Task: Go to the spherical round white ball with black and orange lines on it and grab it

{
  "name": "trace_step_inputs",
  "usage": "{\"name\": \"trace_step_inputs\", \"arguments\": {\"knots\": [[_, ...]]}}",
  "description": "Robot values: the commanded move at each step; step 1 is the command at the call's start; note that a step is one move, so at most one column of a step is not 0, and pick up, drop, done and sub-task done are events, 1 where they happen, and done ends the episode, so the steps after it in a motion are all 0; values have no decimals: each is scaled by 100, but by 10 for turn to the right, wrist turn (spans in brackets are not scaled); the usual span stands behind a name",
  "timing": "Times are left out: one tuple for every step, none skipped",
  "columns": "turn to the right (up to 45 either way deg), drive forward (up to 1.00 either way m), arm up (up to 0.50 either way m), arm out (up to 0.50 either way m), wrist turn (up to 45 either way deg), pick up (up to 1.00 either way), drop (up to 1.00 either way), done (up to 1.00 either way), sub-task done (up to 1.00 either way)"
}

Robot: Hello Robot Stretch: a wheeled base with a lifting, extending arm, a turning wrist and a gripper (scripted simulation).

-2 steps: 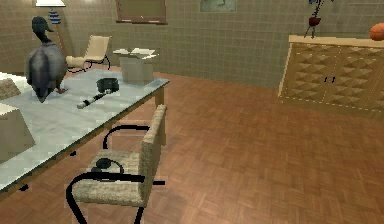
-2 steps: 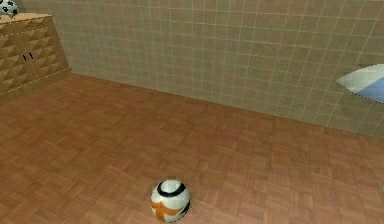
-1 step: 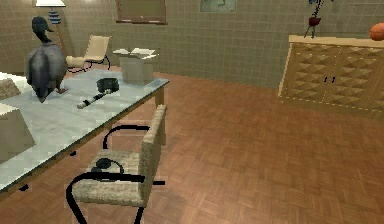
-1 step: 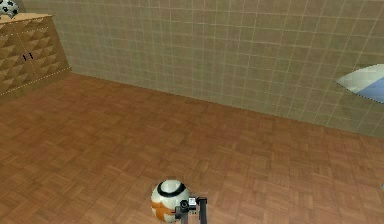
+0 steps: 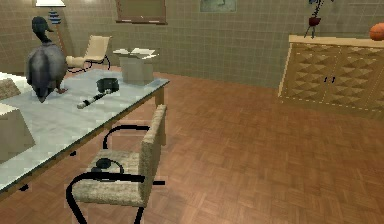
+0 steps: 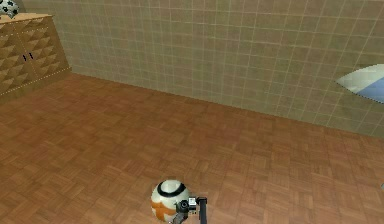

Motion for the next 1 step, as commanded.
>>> {"name": "trace_step_inputs", "arguments": {"knots": [[0, 0, 0, 0, 450, 0, 0, 0, 0]]}}
